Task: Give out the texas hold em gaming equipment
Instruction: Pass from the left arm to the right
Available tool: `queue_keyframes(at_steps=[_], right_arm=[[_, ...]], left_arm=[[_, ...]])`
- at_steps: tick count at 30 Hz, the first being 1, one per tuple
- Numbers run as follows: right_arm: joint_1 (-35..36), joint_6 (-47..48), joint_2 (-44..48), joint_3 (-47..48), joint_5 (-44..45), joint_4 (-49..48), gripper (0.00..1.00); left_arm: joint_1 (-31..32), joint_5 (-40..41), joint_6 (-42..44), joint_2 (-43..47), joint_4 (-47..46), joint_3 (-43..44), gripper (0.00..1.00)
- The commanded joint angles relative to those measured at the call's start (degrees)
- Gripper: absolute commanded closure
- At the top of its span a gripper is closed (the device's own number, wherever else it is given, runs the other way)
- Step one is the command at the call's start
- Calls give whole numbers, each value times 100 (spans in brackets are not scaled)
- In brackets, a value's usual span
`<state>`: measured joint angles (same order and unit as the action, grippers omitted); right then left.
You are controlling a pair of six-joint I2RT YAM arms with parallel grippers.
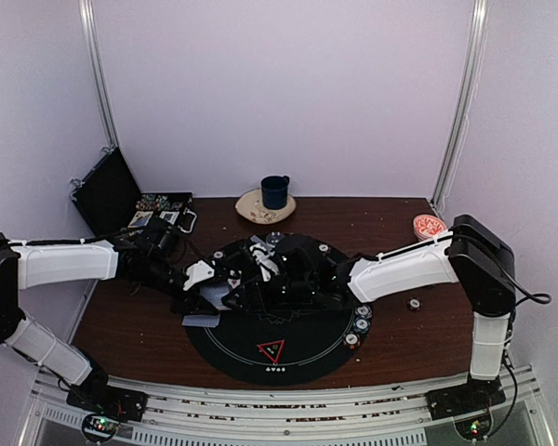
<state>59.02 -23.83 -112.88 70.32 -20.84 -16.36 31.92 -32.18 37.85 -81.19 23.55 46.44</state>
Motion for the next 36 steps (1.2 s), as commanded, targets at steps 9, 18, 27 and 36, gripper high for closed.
queue_keyframes(at_steps=[9,18,27,36], right_arm=[[-7,-1073,-739,790,-581,-739,9],[-201,-2170,-1131,810,-1077,-1536,23],[-439,-3037,-1337,519,-1541,-2578,31],[-413,-3006,-1464,557,-1728,-2560,41]], left_arm=[[-26,-126,31,-46,-217,100,94],[-14,-138,52,-37,-208,94,94],[-18,-162,78,-43,-190,90,94],[-16,-157,73,-79,-187,98,94]])
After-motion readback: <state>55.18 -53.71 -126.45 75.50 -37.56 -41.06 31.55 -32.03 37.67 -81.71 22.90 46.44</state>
